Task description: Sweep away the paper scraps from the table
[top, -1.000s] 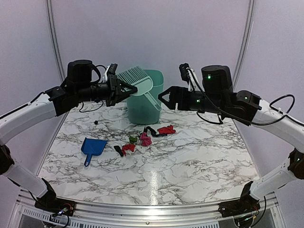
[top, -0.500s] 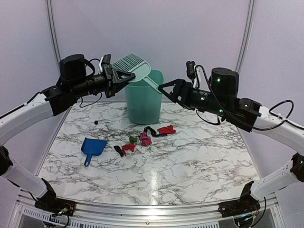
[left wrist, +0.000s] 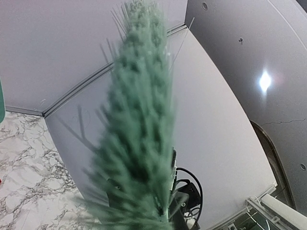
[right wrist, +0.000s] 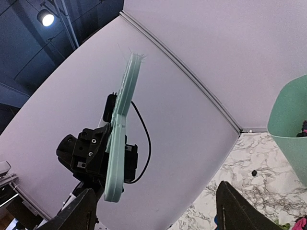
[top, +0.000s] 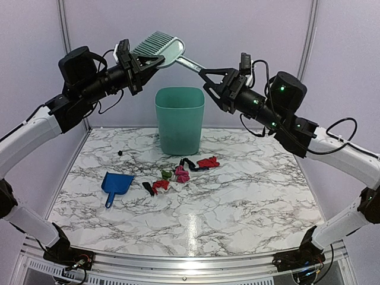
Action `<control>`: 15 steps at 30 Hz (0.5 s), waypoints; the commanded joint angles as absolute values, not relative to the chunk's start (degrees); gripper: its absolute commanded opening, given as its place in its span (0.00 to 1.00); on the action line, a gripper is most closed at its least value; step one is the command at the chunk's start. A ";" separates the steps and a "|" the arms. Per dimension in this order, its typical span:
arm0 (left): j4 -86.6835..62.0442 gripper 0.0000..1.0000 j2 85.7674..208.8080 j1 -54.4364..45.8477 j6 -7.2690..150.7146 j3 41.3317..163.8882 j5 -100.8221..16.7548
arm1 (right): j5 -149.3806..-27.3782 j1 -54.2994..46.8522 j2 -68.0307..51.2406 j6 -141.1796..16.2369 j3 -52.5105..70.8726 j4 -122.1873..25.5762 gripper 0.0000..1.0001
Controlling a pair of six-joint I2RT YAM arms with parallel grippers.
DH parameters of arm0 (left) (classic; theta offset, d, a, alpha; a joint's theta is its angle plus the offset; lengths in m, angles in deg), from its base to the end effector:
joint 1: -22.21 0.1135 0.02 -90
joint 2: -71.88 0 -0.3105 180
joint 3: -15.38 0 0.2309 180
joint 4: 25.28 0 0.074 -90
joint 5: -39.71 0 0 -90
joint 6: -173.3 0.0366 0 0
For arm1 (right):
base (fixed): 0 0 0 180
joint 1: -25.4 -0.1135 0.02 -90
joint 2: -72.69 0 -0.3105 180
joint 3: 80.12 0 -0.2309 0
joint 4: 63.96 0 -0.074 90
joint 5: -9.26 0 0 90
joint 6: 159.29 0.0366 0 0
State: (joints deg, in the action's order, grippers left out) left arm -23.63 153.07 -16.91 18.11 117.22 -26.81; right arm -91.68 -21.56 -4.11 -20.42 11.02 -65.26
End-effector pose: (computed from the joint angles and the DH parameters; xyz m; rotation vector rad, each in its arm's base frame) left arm 0.2160 -0.1944 0.5368 0.0840 1.4987 -1.7792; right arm 0.1873 0.2107 0.4894 -0.1574 1.5090 1.5110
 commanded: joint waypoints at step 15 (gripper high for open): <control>-28.39 0.00 155.13 -18.15 18.91 114.47 -25.95 | -94.95 -21.18 -12.53 -7.84 3.59 -74.49 0.55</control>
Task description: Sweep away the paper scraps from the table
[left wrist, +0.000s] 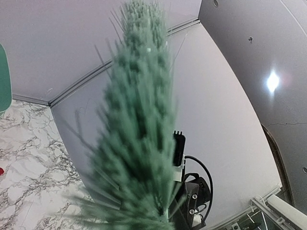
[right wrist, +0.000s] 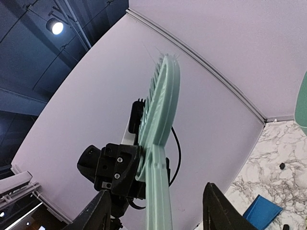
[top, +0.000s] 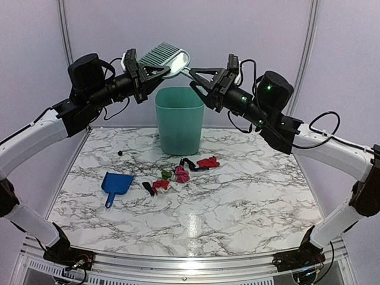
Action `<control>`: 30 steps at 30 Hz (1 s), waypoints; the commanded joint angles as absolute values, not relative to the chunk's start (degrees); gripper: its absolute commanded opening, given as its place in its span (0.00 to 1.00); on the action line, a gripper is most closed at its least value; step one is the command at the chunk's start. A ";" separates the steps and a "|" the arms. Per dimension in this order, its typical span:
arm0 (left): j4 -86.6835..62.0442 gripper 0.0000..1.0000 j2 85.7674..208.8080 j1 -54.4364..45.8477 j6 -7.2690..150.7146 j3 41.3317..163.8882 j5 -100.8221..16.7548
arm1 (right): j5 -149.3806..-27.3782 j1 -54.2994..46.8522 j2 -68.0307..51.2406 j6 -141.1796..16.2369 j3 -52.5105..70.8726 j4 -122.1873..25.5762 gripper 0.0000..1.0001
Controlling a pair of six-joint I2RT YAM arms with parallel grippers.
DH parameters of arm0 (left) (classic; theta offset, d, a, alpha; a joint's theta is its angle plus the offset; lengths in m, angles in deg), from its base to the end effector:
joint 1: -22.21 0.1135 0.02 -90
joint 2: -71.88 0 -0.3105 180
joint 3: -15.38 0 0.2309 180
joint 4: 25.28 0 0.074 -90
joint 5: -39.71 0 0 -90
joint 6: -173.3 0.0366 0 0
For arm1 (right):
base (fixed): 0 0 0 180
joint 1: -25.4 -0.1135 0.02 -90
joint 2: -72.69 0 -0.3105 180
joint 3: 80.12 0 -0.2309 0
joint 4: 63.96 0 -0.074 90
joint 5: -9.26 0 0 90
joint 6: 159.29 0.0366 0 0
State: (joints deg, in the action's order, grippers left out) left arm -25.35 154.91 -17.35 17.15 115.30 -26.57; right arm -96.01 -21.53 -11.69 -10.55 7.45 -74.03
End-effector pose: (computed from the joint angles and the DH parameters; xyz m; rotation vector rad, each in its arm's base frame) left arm 0.2266 -0.2063 0.5202 0.0685 1.5462 -1.7916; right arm 0.2129 0.2419 0.4888 -0.1180 1.4763 1.7188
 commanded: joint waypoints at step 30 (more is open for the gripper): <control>-28.59 0.00 156.72 -19.83 20.43 113.35 -25.77 | -94.80 -21.18 -15.21 -7.02 -0.74 -66.65 0.05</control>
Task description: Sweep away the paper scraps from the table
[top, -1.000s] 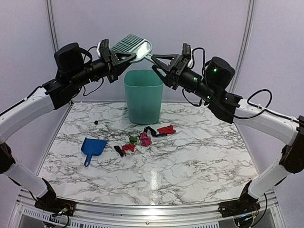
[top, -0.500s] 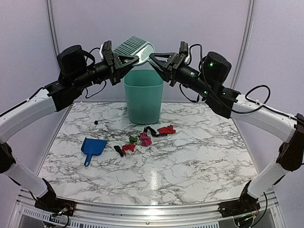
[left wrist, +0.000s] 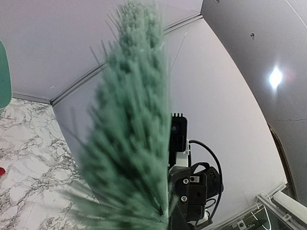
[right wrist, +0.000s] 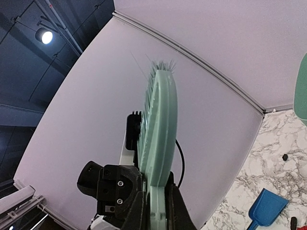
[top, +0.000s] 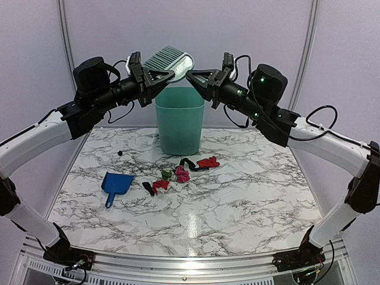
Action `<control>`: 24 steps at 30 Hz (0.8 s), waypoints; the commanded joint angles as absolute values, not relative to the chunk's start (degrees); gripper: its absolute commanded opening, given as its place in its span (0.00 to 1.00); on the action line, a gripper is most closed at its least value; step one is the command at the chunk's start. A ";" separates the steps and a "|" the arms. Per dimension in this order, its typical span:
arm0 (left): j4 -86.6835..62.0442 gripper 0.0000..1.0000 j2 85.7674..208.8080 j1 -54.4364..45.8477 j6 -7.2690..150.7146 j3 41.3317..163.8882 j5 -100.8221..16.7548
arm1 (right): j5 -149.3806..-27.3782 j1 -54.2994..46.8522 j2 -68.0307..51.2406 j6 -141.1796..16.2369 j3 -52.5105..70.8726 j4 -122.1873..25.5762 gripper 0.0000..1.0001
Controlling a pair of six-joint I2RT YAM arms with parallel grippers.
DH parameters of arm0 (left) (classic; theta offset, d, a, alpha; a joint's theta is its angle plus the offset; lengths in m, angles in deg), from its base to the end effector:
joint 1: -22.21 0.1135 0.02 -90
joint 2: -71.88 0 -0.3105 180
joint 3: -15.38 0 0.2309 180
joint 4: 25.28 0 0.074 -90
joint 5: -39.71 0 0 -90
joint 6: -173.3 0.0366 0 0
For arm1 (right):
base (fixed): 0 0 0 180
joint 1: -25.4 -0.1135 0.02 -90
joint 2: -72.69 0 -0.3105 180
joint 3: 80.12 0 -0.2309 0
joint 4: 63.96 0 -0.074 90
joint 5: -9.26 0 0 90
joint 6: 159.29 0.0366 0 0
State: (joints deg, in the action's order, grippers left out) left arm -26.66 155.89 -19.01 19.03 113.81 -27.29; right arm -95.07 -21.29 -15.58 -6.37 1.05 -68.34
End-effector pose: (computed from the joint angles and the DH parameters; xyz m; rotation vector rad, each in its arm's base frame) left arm 0.2274 -0.2182 0.5091 0.0964 1.5620 -1.7766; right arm 0.2289 0.2561 0.4944 -0.0320 1.5553 1.7444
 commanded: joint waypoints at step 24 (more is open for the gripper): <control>-4.52 0.79 142.94 -18.31 38.46 103.12 -40.45 | -80.10 -21.18 -4.28 -24.79 0.84 -36.65 0.00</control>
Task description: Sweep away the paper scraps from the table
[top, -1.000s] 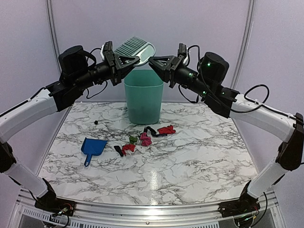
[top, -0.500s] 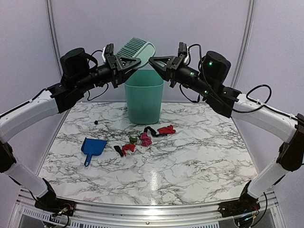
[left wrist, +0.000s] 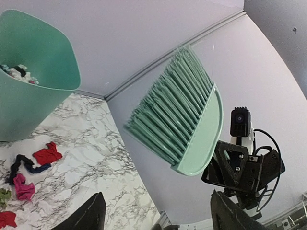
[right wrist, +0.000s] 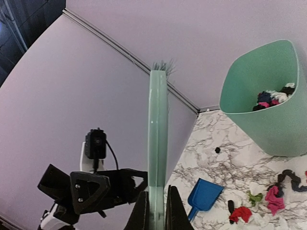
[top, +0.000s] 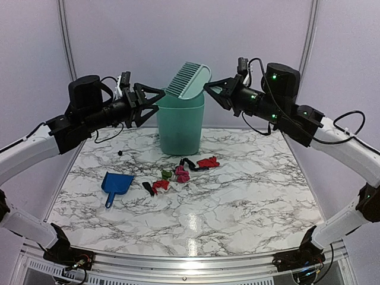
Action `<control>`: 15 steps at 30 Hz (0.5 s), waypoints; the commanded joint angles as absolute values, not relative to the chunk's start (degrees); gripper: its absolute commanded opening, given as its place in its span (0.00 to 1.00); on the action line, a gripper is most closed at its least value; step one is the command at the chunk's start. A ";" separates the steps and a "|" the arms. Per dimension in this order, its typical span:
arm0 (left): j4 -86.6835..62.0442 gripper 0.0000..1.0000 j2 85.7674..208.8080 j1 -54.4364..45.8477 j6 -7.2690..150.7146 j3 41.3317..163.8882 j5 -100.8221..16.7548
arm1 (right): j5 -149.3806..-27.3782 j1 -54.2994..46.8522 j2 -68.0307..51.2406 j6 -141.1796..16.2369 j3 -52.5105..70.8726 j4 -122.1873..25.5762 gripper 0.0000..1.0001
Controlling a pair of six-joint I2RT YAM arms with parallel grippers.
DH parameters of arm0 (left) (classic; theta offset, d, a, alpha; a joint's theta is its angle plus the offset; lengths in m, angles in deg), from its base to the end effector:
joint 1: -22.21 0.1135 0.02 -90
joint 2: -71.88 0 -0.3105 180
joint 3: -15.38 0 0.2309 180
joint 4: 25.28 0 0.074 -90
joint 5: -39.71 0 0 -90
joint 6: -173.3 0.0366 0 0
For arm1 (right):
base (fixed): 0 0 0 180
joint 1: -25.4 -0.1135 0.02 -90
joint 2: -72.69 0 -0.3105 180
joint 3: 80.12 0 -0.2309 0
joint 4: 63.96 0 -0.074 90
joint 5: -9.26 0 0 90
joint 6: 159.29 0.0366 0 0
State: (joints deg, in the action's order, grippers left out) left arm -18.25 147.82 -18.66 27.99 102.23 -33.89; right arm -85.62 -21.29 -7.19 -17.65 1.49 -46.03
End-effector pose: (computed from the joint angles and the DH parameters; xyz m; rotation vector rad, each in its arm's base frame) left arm 0.2051 -0.1911 0.4658 0.0465 1.7207 -1.5186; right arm 0.2000 0.2167 0.4936 0.0003 1.7461 1.3819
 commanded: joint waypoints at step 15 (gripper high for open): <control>24.69 0.99 122.39 -17.17 52.01 84.62 -76.86 | -78.43 -22.66 -12.23 -40.09 -4.37 -17.62 0.00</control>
State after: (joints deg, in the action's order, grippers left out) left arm 15.19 125.27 -18.11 47.03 86.58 -68.88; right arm -78.69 -21.67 -10.12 -36.05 -0.48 -21.33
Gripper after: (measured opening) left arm 0.989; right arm 0.038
